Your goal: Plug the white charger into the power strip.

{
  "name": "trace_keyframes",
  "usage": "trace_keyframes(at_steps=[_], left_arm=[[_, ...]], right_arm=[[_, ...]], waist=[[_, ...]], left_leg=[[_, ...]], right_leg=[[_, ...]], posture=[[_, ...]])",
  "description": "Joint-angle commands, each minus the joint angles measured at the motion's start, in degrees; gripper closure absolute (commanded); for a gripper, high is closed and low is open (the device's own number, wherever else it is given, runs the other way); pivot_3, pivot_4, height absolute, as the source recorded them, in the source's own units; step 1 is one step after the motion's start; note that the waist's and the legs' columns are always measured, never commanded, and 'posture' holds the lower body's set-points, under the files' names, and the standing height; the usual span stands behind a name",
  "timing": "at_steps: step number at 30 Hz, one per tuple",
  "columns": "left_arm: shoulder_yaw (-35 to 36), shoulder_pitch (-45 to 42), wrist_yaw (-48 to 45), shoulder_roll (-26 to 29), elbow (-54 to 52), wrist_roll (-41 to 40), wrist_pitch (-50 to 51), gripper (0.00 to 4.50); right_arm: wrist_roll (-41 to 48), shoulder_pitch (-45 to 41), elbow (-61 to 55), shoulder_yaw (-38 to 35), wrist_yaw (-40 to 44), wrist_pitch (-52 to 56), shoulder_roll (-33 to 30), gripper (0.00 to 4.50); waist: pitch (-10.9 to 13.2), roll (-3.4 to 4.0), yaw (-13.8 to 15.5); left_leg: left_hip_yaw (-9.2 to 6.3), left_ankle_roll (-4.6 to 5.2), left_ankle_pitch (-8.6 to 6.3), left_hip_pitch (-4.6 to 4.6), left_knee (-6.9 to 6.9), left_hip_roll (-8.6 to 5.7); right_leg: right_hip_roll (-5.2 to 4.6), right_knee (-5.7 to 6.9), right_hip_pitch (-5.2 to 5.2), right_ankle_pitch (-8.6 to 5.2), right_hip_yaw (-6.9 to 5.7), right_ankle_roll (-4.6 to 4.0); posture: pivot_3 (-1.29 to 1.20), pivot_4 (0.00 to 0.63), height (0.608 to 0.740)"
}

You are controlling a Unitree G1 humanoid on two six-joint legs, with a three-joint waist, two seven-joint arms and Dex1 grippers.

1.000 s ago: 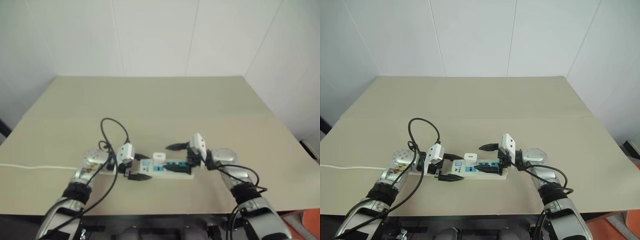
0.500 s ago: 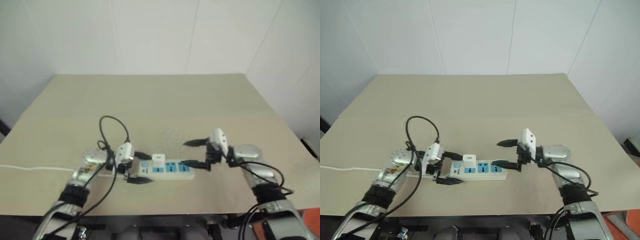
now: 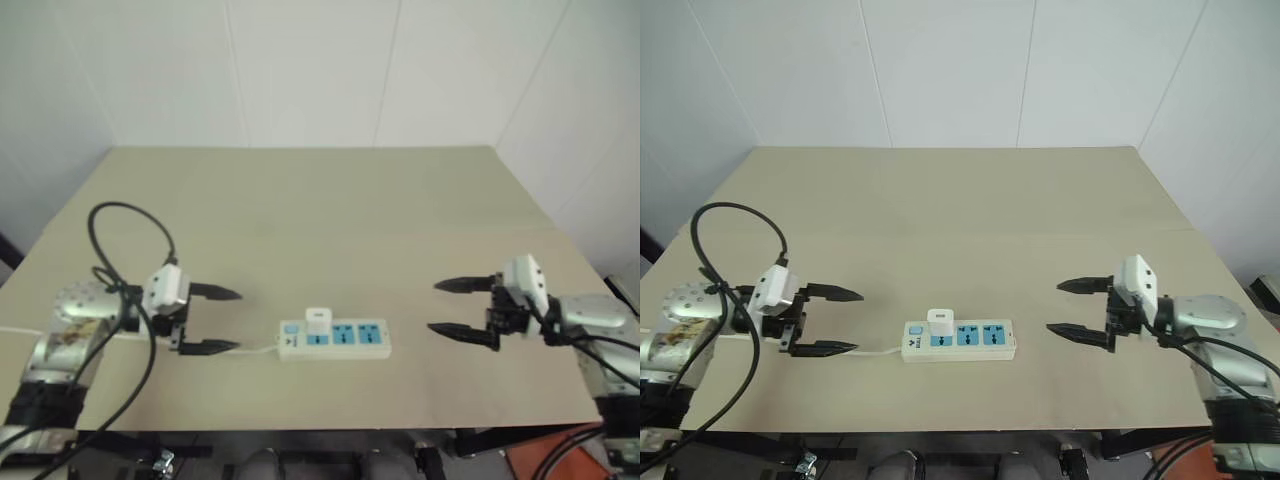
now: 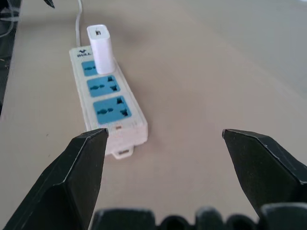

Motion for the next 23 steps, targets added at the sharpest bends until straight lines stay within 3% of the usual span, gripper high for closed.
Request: trace_keyframes(at_steps=[1, 8, 23], left_arm=[[3.9, 3.2, 1.5, 1.6, -4.6, -2.4, 1.1, 0.04], [6.9, 8.7, 4.4, 1.8, -9.9, -4.4, 3.6, 0.04], [6.2, 9.4, 6.7, 1.5, -10.1, -4.5, 4.7, 0.04]], right_arm=[[1.6, 2.8, -2.5, -4.5, -0.7, 0.2, -2.0, 0.0], [1.1, 6.0, -4.3, -6.7, -2.3, 0.5, -3.2, 0.0], [-2.4, 7.5, -5.2, -6.7, -4.9, -1.5, -4.3, 0.0]], waist=[[0.0, -0.01, 0.0], [0.0, -0.01, 0.0], [0.0, -0.02, 0.0]], left_leg=[[0.01, 0.0, 0.0, 0.01, 0.0, 0.01], [0.09, -0.01, 0.0, 0.06, 0.0, 0.08], [0.13, -0.01, 0.0, 0.05, 0.0, 0.07]], right_leg=[[0.0, 0.0, 0.0, -0.02, 0.0, 0.02], [0.01, 0.01, 0.01, -0.24, 0.03, -0.26], [0.01, 0.0, 0.0, -0.26, 0.04, -0.24]], posture=[[0.0, 0.15, 0.74], [0.0, 0.15, 0.74], [0.0, 0.15, 0.74]])
